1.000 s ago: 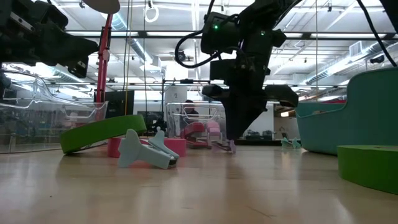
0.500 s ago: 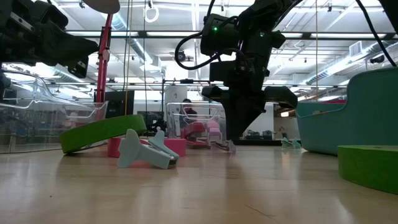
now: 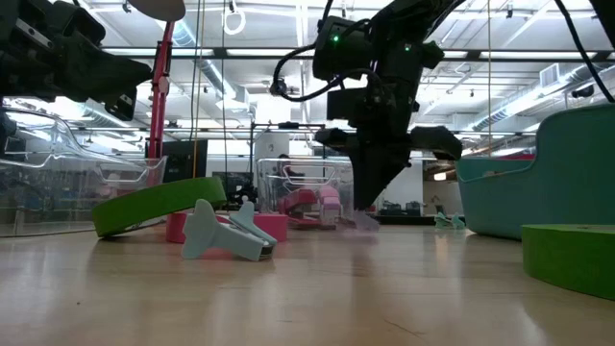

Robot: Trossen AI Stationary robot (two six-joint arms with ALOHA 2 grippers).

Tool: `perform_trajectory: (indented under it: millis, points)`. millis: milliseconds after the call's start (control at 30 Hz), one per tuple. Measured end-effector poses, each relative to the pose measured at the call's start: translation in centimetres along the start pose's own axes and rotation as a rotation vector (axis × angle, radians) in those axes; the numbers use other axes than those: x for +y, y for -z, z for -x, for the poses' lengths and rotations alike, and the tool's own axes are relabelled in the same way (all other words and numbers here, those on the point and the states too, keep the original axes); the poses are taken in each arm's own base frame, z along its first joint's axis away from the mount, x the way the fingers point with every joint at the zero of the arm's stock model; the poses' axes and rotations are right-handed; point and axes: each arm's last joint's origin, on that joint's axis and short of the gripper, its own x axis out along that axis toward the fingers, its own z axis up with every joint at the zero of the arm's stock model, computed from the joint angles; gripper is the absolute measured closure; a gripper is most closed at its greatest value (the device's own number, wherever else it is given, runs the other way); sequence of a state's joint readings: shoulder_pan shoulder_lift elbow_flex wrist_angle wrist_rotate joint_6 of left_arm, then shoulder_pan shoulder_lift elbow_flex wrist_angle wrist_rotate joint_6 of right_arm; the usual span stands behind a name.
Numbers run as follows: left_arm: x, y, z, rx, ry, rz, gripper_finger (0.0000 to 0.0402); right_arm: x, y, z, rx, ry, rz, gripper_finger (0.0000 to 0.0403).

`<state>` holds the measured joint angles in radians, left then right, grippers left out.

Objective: Pick and place Stapler, Stapler remover, tape
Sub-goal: Put the purple staple remover into the blue bin

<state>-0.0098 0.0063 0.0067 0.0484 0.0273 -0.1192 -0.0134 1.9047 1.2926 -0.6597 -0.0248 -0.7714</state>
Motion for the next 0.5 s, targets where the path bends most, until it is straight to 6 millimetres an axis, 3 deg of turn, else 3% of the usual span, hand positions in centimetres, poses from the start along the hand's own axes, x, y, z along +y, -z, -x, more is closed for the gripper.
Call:
perform_trajectory:
  millis: [233,500]
  points:
    - [0.0,0.0,0.0,0.000,0.000,0.000,0.0371,0.3,0.2,4.1,-0.027,0.050,-0.014,0.0402]
    - [0.0,0.0,0.0,0.000,0.000,0.000,0.0371,1.1,1.1,10.3,-0.074,0.164,-0.119,0.0403]
